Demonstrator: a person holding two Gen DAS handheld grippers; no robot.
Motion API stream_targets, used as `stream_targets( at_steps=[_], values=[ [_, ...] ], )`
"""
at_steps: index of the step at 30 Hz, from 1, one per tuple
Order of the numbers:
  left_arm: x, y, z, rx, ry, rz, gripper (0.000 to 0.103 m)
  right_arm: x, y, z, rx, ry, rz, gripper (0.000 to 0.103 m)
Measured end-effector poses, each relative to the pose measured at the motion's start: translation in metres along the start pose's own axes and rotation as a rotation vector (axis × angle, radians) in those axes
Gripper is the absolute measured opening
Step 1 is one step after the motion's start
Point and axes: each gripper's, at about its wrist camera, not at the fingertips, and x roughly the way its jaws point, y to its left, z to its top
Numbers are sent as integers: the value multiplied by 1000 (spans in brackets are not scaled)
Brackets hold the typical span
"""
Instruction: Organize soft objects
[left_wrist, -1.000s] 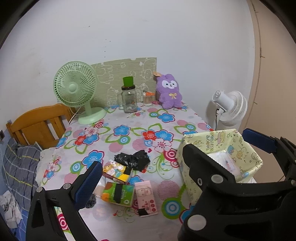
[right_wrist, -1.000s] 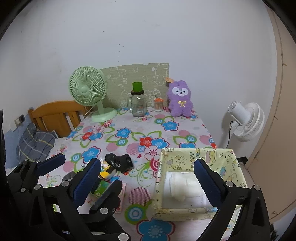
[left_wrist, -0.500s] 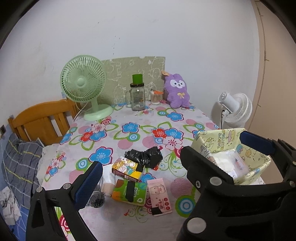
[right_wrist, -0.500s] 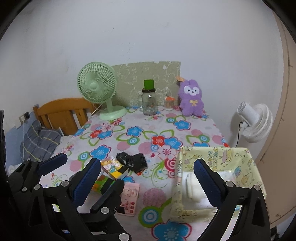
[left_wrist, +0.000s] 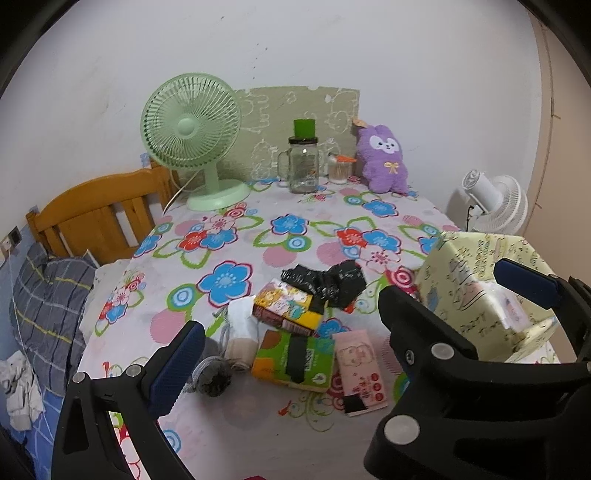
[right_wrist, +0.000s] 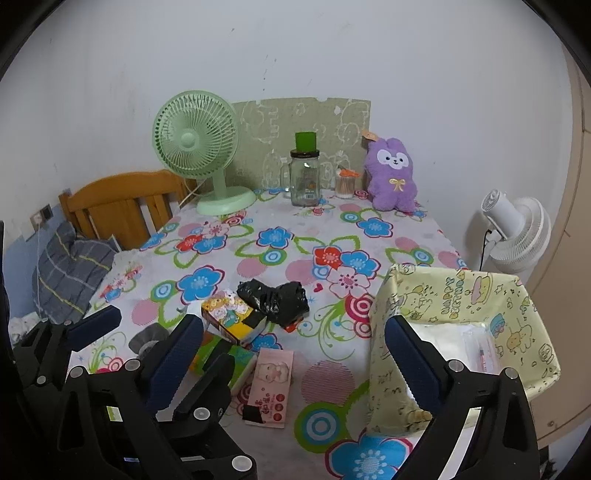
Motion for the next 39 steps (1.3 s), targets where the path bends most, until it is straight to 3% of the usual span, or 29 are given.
stream_targets(
  at_steps=[19,25,39],
  values=[
    [45,20,-34,-55,119,41,97,60,19,-31,-3,159,24,85],
    [57,15,-43,-51,163,18,94,77,18,-41,-7,225,21,76],
    [78,15,-52,-57,240,-3,93,102,15,-54,1,313,15,68]
  ],
)
